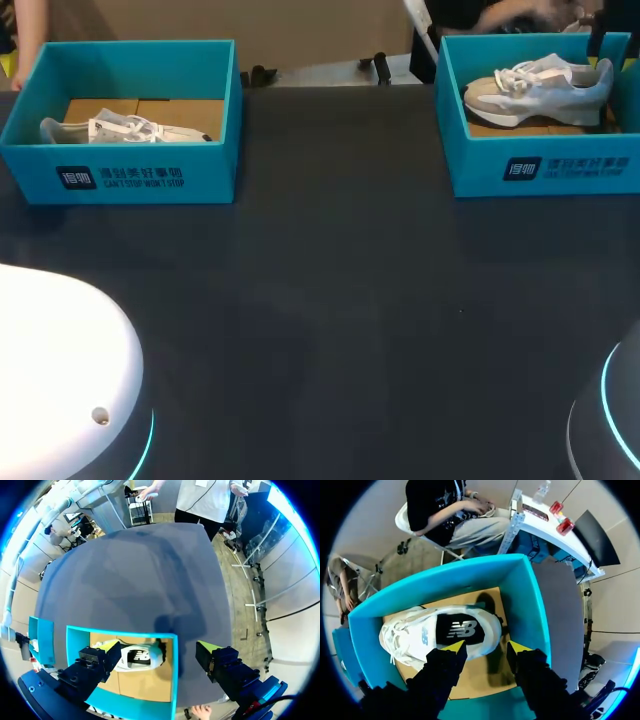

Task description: Take the shoe out of the shoebox, open the shoe tongue, remove and reinsert the insole, then place the shoe into the shoebox

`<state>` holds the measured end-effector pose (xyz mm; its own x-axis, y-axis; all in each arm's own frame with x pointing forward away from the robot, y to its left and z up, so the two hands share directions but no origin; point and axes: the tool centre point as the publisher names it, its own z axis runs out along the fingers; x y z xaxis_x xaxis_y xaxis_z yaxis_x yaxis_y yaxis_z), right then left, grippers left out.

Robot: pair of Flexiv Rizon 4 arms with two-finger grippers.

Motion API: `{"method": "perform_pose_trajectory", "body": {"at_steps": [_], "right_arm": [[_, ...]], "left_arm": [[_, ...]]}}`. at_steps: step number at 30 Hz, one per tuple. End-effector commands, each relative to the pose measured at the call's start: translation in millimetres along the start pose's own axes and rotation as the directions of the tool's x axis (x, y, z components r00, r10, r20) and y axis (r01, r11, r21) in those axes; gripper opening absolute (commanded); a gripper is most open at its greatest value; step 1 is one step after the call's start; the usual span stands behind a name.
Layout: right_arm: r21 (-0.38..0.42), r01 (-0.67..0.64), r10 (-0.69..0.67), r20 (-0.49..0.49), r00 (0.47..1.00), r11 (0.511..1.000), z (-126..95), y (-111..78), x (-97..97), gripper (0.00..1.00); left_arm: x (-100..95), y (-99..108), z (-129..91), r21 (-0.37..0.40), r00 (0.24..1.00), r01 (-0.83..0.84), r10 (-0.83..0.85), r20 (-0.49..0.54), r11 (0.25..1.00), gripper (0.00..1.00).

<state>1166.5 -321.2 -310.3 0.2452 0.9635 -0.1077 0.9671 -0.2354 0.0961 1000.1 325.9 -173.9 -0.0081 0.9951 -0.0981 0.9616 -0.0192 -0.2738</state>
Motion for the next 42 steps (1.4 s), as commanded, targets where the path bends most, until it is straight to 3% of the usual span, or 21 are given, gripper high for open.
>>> {"method": "perform_pose_trajectory", "body": {"at_steps": [1, 20, 23, 33, 36, 42], "right_arm": [[0.121, 0.004, -0.005, 0.007, 1.0, 0.993, 7.9, 9.8, 1.2, 0.5], [0.152, 0.011, -0.017, 0.034, 0.999, 0.988, 38.2, 22.1, -4.8, 0.51], [0.154, 0.014, -0.019, 0.032, 0.999, 0.988, 45.1, 23.2, -5.9, 0.56], [0.147, 0.019, -0.03, 0.075, 0.997, 0.989, 61.1, 21.1, -11.9, 0.55], [0.149, 0.029, -0.04, 0.07, 0.997, 0.988, 70.8, 20.0, -11.8, 0.61], [0.17, 0.047, -0.061, 0.079, 0.995, 0.984, 79.1, 17.8, -13.1, 0.39]], "left_arm": [[0.3, -0.7, -0.2, -0.001, 1.0, -0.001, 0.001, -0.002, 1.0, 1.0], [0.3, -0.7, -0.2, -0.001, 1.0, -0.001, 0.001, -0.002, 1.0, 1.0], [0.3, -0.7, -0.2, -0.001, 1.0, -0.001, 0.001, -0.002, 1.0, 1.0], [0.3, -0.7, -0.2, -0.001, 1.0, -0.001, 0.001, -0.002, 1.0, 1.0], [0.3, -0.7, -0.2, -0.001, 1.0, -0.001, 0.001, -0.002, 1.0, 1.0], [0.3, -0.7, -0.2, -0.001, 1.0, -0.001, 0.001, -0.002, 1.0, 1.0]]}}
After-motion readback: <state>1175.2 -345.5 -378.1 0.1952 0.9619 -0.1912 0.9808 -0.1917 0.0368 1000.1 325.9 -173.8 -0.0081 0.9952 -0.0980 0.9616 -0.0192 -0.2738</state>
